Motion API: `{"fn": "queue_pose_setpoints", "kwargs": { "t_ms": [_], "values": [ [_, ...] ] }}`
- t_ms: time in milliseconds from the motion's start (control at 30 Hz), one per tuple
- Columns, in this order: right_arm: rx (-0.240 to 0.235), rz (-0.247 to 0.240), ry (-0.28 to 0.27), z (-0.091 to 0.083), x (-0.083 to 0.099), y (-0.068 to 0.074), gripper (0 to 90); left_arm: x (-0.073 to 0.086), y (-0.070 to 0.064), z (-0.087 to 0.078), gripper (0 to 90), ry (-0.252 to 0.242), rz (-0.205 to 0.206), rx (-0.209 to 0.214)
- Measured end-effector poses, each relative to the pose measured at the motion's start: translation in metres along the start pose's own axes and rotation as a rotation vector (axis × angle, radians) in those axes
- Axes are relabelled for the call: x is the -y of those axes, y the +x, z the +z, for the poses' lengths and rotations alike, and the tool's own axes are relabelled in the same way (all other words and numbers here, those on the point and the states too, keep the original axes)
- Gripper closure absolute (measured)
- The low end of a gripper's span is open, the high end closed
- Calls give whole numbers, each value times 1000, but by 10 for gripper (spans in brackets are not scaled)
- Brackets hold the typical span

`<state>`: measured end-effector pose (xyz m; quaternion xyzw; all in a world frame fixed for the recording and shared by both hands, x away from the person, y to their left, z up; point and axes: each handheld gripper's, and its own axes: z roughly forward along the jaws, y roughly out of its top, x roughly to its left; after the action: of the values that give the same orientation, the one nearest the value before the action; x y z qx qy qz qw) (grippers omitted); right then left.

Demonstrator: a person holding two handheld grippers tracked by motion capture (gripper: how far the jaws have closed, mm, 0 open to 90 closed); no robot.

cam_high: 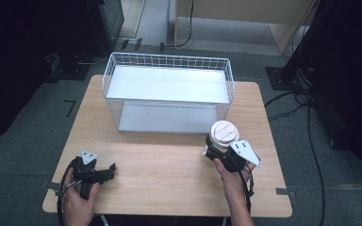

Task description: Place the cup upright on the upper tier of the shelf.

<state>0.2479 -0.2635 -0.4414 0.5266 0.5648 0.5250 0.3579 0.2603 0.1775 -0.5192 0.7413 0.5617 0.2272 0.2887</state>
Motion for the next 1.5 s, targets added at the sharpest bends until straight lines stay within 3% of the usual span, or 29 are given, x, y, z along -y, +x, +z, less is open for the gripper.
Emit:
{"fn": "queue_pose_setpoints", "kwargs": {
  "t_ms": [767,1500],
  "values": [
    [-67,-49,-113,12,-74,43,153,0,0,0,0,0,1,0],
    [-72,-84,-190,30,-132,72,153,0,0,0,0,0,1,0]
  ]
}}
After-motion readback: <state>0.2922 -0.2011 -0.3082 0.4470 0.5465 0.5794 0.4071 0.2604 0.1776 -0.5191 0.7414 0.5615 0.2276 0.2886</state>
